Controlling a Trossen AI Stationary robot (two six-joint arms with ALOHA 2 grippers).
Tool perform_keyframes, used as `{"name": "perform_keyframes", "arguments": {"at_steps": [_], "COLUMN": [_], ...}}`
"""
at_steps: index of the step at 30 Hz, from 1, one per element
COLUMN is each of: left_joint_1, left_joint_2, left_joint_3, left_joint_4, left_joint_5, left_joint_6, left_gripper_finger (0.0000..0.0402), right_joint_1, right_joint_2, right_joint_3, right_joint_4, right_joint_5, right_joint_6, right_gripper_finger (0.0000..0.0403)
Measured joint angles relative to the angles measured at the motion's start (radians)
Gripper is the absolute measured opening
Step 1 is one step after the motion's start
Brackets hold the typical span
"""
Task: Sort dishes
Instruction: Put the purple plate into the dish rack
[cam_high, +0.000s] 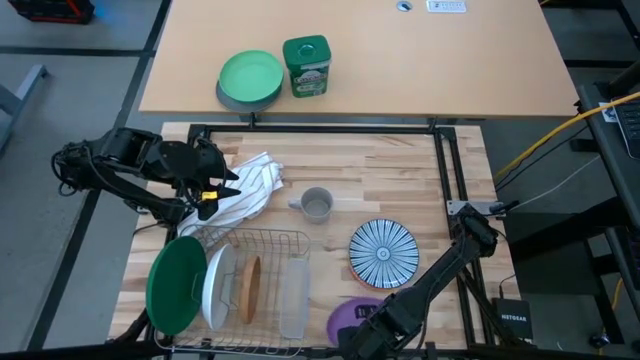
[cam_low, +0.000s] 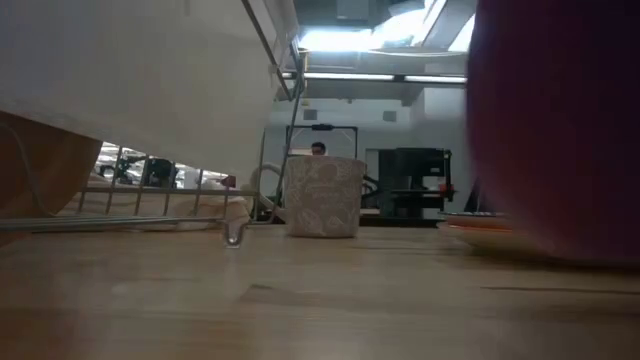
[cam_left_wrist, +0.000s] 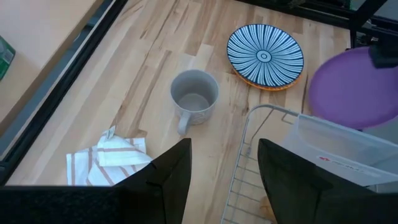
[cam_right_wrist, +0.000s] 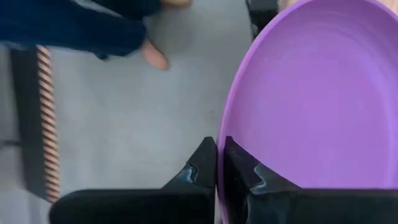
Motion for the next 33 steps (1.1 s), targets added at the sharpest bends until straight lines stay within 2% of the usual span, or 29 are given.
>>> {"name": "perform_keyframes", "arguments": {"at_steps": [5, 10, 16, 19, 24, 33], "left_joint_1": [0.0, 0.0, -0.001, -0.001, 0.0, 0.0], "left_joint_2": [-0.004, -0.033, -0.099, -0.14, -0.206, -0.305], "left_joint_3": [0.0, 0.0, 0.0, 0.0, 0.001, 0.001], "left_joint_4": [0.0, -0.001, -0.013, -0.047, -0.099, -0.108], "left_joint_5": [0.013, 0.11, 0.252, 0.269, 0.27, 0.27], "left_joint_6": [0.015, 0.015, 0.104, 0.137, 0.15, 0.119], "left_gripper_finger": [0.0172, 0.0172, 0.0172, 0.0172, 0.0172, 0.0172], "right_joint_1": [-0.002, -0.012, -0.041, -0.061, -0.096, -0.16], "right_joint_2": [0.0, 0.0, 0.0, 0.0, 0.0, -0.018], "right_joint_3": [0.105, 0.182, 0.258, 0.292, 0.342, 0.341], "right_joint_4": [-0.025, -0.023, -0.01, -0.002, 0.023, 0.229], "right_joint_5": [-0.001, 0.024, 0.14, 0.211, 0.273, 0.275], "right_joint_6": [0.194, 0.43, 0.696, 0.796, 0.907, 1.005], "right_gripper_finger": [0.0008, 0.0008, 0.0008, 0.0008, 0.0008, 0.0008]}}
